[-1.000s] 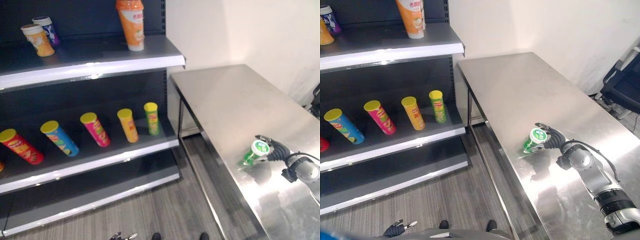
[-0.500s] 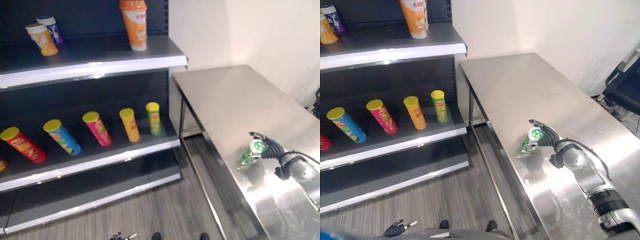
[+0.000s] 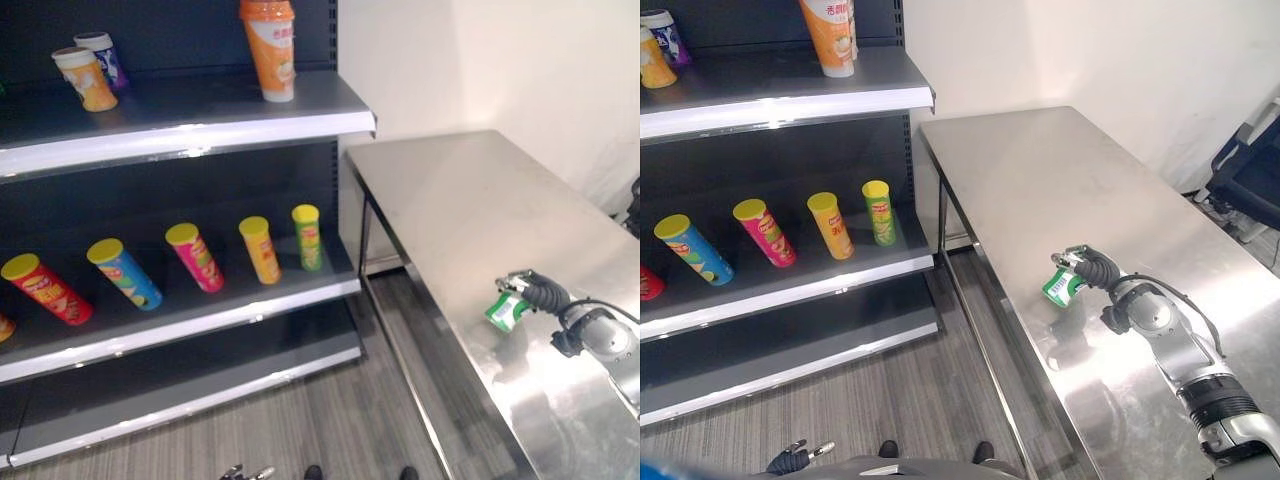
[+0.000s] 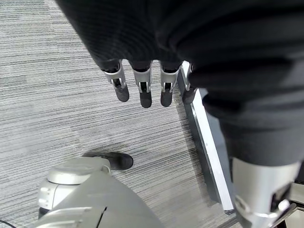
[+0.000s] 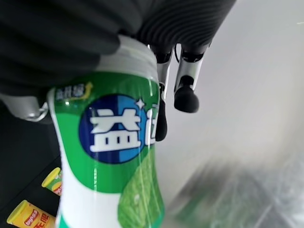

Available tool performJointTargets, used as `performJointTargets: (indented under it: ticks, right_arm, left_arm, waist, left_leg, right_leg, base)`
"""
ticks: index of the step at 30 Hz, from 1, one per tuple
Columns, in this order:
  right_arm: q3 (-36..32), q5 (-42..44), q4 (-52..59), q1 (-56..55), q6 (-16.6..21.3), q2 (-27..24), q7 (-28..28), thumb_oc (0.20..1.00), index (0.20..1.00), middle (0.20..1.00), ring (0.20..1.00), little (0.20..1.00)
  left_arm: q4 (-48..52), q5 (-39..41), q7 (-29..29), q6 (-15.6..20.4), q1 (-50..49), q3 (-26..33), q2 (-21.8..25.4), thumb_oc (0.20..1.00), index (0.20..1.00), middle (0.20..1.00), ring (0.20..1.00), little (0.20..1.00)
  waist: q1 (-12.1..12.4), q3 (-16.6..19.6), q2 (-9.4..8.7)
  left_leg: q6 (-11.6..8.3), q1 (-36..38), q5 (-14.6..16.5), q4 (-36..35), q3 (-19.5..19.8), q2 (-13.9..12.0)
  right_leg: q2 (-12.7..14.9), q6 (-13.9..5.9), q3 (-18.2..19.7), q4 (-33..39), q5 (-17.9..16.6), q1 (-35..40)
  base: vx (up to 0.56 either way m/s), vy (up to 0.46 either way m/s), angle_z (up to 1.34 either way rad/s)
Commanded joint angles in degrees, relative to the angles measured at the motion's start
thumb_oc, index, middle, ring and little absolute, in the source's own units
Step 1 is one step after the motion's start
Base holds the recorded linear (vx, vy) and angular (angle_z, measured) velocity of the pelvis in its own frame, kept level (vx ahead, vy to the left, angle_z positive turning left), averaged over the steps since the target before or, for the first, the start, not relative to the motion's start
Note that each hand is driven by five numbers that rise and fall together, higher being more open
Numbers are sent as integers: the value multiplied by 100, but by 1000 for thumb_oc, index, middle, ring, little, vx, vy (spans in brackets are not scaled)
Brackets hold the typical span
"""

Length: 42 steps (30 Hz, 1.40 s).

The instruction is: Put the goods on the table back onto the shelves and tidy them up.

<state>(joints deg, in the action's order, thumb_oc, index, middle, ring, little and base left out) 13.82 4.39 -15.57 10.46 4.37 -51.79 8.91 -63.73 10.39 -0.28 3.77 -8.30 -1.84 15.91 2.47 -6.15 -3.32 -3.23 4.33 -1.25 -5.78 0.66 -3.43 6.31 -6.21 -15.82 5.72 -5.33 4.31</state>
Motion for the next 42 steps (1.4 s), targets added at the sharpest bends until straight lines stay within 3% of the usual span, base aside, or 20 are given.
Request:
performJointTargets:
  ticks: [1, 3, 5, 6, 7, 8, 10, 12, 14, 18, 22, 23, 25, 29, 30, 32, 34, 36, 38, 42]
  right_arm:
    - [-410, 260, 634, 358, 412, -518, -441, 200, 200, 200, 200, 200]
    - [-653, 365, 849, 421, 539, -655, -595, 200, 200, 200, 200, 200]
    - [-782, 376, 941, 400, 574, -709, -666, 200, 200, 200, 200, 200]
    - [-1102, 398, 1168, 278, 630, -819, -738, 200, 200, 200, 200, 200]
    - [-1276, 396, 1297, 165, 650, -876, -773, 200, 200, 200, 200, 200]
    - [-1281, 396, 1299, 160, 650, -876, -773, 200, 200, 200, 200, 200]
    - [-1599, 464, 1624, 58, 712, -913, -833, 200, 200, 200, 200, 200]
    - [-1796, 398, 1783, -103, 700, -830, -866, 200, 200, 200, 200, 200]
    - [-1879, 261, 1834, -126, 672, -816, -879, 200, 200, 200, 200, 200]
    - [-1746, 218, 1991, 198, 649, -760, -973, 200, 200, 200, 200, 200]
    - [-1532, 176, 2138, 707, 686, -920, -1067, 200, 200, 200, 200, 200]
    - [-1479, 170, 2138, 793, 712, -955, -1097, 200, 200, 200, 200, 200]
    - [-1452, 104, 2223, 937, 718, -1194, -1096, 200, 200, 200, 200, 200]
    - [-892, 269, 1999, 1988, 783, -1796, -1176, 200, 200, 200, 200, 200]
    - [-842, 271, 1979, 2043, 787, -1799, -1179, 200, 200, 200, 200, 200]
    - [199, 455, 1494, 3361, 776, -2058, -1234, 200, 200, 200, 200, 200]
    - [1138, 591, 1146, 4449, 788, -2140, -1243, 200, 200, 200, 200, 200]
    - [1661, 622, 888, 5073, 776, -2212, -1256, 200, 200, 200, 200, 200]
    - [2069, 772, 768, 5671, 747, -2314, -1228, 200, 200, 200, 200, 200]
    - [2572, 1126, 425, 6181, 737, -2159, -1085, 200, 200, 200, 200, 200]
  left_arm:
    - [281, 404, 156, 221, 313, 5, 168, 1000, 1000, 1000, 1000, 1000]
    - [509, 618, 230, 273, 351, 22, 175, 1000, 1000, 1000, 1000, 1000]
    - [553, 666, 220, 277, 362, 26, 164, 1000, 1000, 1000, 1000, 1000]
    - [482, 662, 200, 276, 371, 42, 144, 1000, 1000, 1000, 1000, 1000]
    - [421, 620, 218, 280, 392, 40, 148, 1000, 1000, 1000, 1000, 1000]
    - [421, 620, 218, 280, 393, 38, 148, 1000, 1000, 1000, 1000, 1000]
    - [270, 442, 257, 288, 423, 83, 233, 1000, 1000, 1000, 1000, 1000]
    - [210, 306, 258, 256, 379, 84, 215, 1000, 1000, 1000, 1000, 1000]
    - [182, 163, 205, 253, 364, 51, 225, 1000, 1000, 1000, 1000, 1000]
    - [251, 76, 219, 268, 515, 23, 440, 1000, 1000, 1000, 1000, 1000]
    - [327, 66, 198, 225, 409, 56, 583, 1000, 1000, 1000, 1000, 1000]
    - [299, 35, 209, 209, 422, 58, 628, 1000, 1000, 1000, 1000, 1000]
    - [248, -20, 155, 169, 408, 30, 712, 1000, 1000, 1000, 1000, 1000]
    - [130, -26, 43, 167, 393, -137, 755, 1000, 1000, 1000, 1000, 1000]
    - [128, -26, 43, 167, 393, -124, 745, 1000, 1000, 1000, 1000, 1000]
    - [-58, 49, 10, 151, 500, -276, 773, 1000, 1000, 1000, 1000, 1000]
    - [-131, 93, -14, 162, 575, -331, 744, 1000, 1000, 1000, 1000, 1000]
    - [-153, 121, -34, 178, 670, -423, 779, 1000, 1000, 1000, 1000, 1000]
    - [-105, 135, -21, 208, 697, -494, 755, 1000, 1000, 1000, 1000, 1000]
    - [-111, 243, -4, 220, 530, -505, 661, 1000, 1000, 1000, 1000, 1000]
  waist:
    - [190, -124, -224]
    - [238, -322, -317]
    - [257, -389, -350]
    - [254, -368, -349]
    - [242, -357, -345]
    - [246, -359, -345]
    - [175, -297, -299]
    - [150, -138, -156]
    - [132, -43, -97]
    - [188, -65, -225]
    - [289, -133, -326]
    - [302, -163, -338]
    - [280, -222, -365]
    - [322, -246, -371]
    - [305, -237, -363]
    - [360, -305, -424]
    - [309, -414, -402]
    - [308, -498, -437]
    - [298, -458, -492]
    - [327, -214, -436]
  left_leg:
    - [-376, -298, 149, 255, -165, -245]
    - [-463, -862, 298, 1037, -82, -251]
    - [-513, -1004, 274, 1177, -95, -322]
    - [-565, -1032, 113, 1021, -142, -682]
    - [-595, -997, -32, 845, -215, -867]
    - [-595, -992, -34, 841, -217, -868]
    - [-664, -962, -402, 422, -568, -1356]
    - [-722, -843, -367, 231, -542, -1285]
    - [-710, -726, -259, 118, -667, -1049]
    - [-441, -659, -40, 80, -786, -532]
    - [-158, -539, 156, 184, -726, -178]
    - [-125, -557, 175, 214, -694, -157]
    - [-61, -527, 180, 217, -542, -76]
    - [-33, -485, 193, 249, -335, 21]
    - [-32, -502, 184, 250, -333, 19]
    - [14, -460, 183, 263, -104, 151]
    - [32, -374, 205, 280, 116, 245]
    - [12, -365, 228, 347, 384, 379]
    - [-41, -437, 244, 410, 618, 507]
    - [-140, -376, 242, 309, 759, 405]
  right_leg:
    - [11, -131, 139, -260, 865, 100]
    - [79, -76, 97, -371, 908, -29]
    - [103, -64, 46, -385, 921, -36]
    - [125, -113, -74, -374, 939, 19]
    - [162, -152, -136, -372, 943, 64]
    - [161, -152, -135, -371, 943, 66]
    - [380, -313, -274, -418, 962, 103]
    - [536, -439, -323, -438, 894, 189]
    - [893, -574, -379, -562, 619, 152]
    - [1488, -732, -345, -1024, -14, -105]
    - [1719, -649, -277, -1484, -243, -135]
    - [1653, -628, -141, -1645, -207, -195]
    - [1245, -519, 392, -1895, -17, -403]
    - [675, -389, 626, -1461, 620, -404]
    - [672, -388, 624, -1450, 604, -415]
    - [218, -361, 1031, -1062, 600, -755]
    - [-46, -377, 1374, -907, 447, -1063]
    - [-167, -397, 1577, -798, 316, -1247]
    - [-113, -367, 1559, -502, 283, -1021]
    - [-108, -316, 1290, -143, 212, -637]
  base:
    - [-127, -71, 14]
    - [-166, -20, 31]
    - [-53, 77, 56]
    - [66, 205, 86]
    - [66, 204, 82]
    - [35, 182, 70]
    - [107, 452, 39]
    - [172, 496, 41]
    - [116, 506, 13]
    - [37, 399, 18]
    - [76, 281, 20]
    - [55, 157, 21]
    - [67, 144, 43]
    - [74, 70, 48]
    - [51, 18, 22]
    - [88, 1, 21]
    - [94, -12, 12]
    - [67, -58, 56]
    - [52, -109, 86]
    - [126, -156, 92]
